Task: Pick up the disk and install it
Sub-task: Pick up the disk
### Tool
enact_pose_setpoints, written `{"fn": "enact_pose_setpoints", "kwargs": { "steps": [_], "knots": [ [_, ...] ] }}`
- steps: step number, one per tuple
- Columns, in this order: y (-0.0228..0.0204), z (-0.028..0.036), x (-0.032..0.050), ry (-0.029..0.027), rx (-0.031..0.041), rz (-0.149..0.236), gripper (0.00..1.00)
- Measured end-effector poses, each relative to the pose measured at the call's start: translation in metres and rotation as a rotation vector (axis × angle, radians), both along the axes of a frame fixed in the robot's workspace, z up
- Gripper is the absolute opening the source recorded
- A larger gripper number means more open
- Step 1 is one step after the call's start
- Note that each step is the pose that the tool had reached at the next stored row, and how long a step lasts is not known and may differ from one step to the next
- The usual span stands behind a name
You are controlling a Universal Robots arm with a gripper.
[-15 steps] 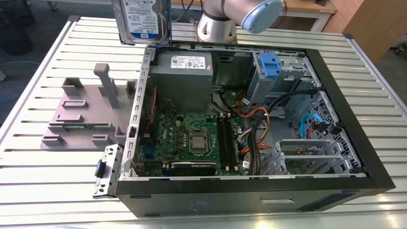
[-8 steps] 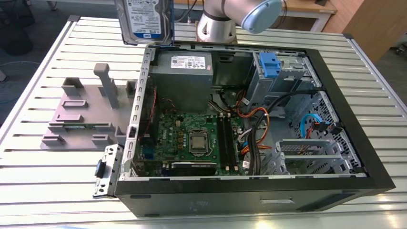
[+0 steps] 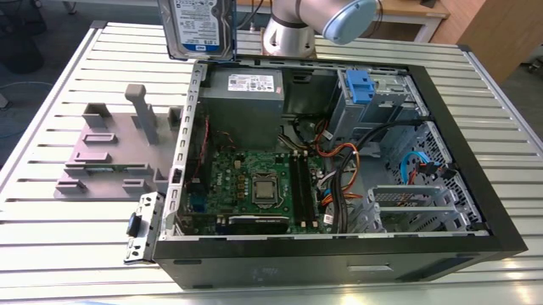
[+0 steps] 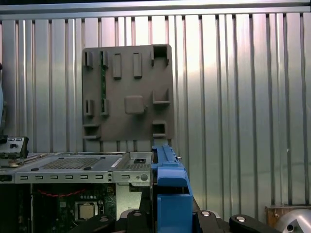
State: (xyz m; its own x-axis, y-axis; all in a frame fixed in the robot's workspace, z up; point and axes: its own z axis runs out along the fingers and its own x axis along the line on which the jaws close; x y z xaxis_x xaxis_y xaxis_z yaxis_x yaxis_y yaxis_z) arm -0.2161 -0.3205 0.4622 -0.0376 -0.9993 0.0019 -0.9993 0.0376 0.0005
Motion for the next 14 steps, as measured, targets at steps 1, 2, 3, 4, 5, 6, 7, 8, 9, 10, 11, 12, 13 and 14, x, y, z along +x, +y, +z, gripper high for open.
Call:
{"fn": "enact_pose_setpoints", "kwargs": {
  "steps": [1,2,3,4,5,6,7,8,9,10,11,12,13,14],
  "knots": [
    [0.0000,0.0000,0.0008,0.0000,0.0000,0.000,0.36],
    [0.0000,0.0000,0.0015,0.0000,0.0001,0.000,0.36],
    [0.0000,0.0000,0.0023,0.0000,0.0000,0.000,0.36],
    [0.0000,0.0000,0.0031,0.0000,0.0000,0.000,0.36],
    [0.0000,0.0000,0.0038,0.0000,0.0000,0.000,0.36],
    [0.0000,0.0000,0.0045,0.0000,0.0000,0.000,0.36],
    [0.0000,0.0000,0.0053,0.0000,0.0000,0.000,0.36],
    [0.0000,0.0000,0.0060,0.0000,0.0001,0.000,0.36],
    [0.0000,0.0000,0.0067,0.0000,0.0000,0.000,0.36],
    [0.0000,0.0000,0.0074,-0.0001,0.0001,0.000,0.36],
    [0.0000,0.0000,0.0081,0.0000,0.0000,0.000,0.36],
    [0.0000,0.0000,0.0088,0.0000,0.0000,0.000,0.36],
    [0.0000,-0.0001,0.0095,0.0000,0.0001,0.000,0.36],
    [0.0000,0.0000,0.0102,0.0000,0.0000,0.000,0.36]
  ]
}}
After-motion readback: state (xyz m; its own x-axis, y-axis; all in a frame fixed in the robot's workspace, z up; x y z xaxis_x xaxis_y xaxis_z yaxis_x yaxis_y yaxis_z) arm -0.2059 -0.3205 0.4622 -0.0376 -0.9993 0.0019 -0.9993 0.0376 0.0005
